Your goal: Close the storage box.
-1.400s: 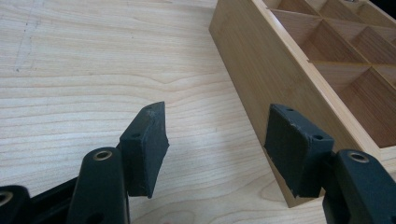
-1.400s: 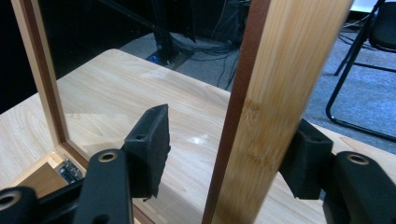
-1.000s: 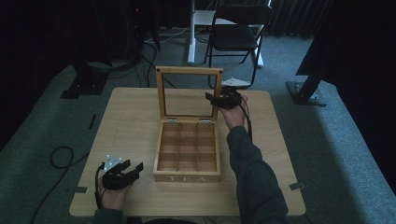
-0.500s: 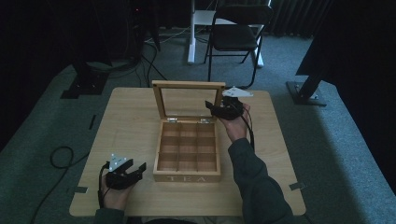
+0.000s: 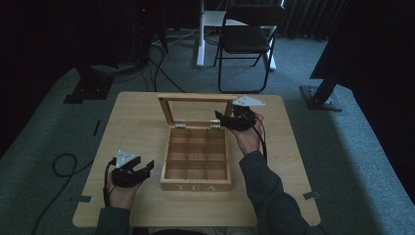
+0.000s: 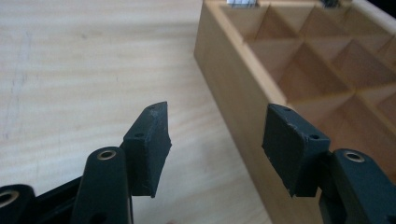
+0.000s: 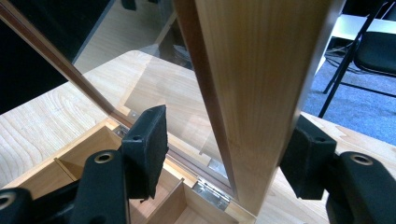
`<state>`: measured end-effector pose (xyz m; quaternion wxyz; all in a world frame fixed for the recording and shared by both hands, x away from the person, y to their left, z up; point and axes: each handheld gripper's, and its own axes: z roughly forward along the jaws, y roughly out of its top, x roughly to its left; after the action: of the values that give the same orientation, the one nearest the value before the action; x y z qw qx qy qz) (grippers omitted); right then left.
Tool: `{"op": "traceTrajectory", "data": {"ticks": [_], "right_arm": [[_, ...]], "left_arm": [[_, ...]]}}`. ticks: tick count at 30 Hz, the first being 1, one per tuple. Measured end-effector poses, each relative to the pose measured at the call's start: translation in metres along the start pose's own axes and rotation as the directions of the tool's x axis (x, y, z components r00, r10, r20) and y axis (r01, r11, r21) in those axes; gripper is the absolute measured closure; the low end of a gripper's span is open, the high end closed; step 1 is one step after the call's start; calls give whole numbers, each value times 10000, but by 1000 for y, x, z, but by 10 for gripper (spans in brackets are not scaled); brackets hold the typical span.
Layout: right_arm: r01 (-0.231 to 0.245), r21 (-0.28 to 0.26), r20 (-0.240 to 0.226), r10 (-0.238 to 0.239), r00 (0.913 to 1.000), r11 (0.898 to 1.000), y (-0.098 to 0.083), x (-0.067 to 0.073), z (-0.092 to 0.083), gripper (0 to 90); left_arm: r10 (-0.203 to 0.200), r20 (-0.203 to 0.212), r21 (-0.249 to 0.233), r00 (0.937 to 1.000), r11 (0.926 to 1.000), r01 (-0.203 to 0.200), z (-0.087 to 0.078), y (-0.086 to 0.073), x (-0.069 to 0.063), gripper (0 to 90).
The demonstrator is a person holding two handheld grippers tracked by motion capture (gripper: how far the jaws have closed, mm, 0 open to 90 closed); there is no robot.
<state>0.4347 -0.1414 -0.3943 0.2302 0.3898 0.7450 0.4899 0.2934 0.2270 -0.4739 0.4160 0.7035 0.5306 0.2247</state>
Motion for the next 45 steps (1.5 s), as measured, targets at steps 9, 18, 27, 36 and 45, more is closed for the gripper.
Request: {"op": "traceTrajectory", "data": {"ticks": [9, 18, 27, 36, 45], "right_arm": [[-153, 104, 238, 150, 9996, 9998, -2, 7, -4, 368], [-9, 162, 211, 5, 9998, 9999, -7, 11, -9, 365], [74, 134, 359, -78, 9993, 9999, -9, 14, -12, 365], [-44, 91, 387, 40, 9992, 9999, -13, 16, -16, 371], [179, 85, 411, -182, 9990, 9998, -19, 16, -21, 413]], "left_arm": [[397, 170, -577, 9991, 9976, -387, -1, 42, -3, 436], [499, 322, -1023, 9982, 9937, -464, 2, 80, -11, 493], [645, 897, -1543, 9939, 9868, -501, -2, 109, -15, 636], [954, 821, -1531, 9920, 9848, -821, 1, 122, -23, 655], [1101, 762, -1517, 9910, 9836, -977, -1, 123, -23, 715]]}}
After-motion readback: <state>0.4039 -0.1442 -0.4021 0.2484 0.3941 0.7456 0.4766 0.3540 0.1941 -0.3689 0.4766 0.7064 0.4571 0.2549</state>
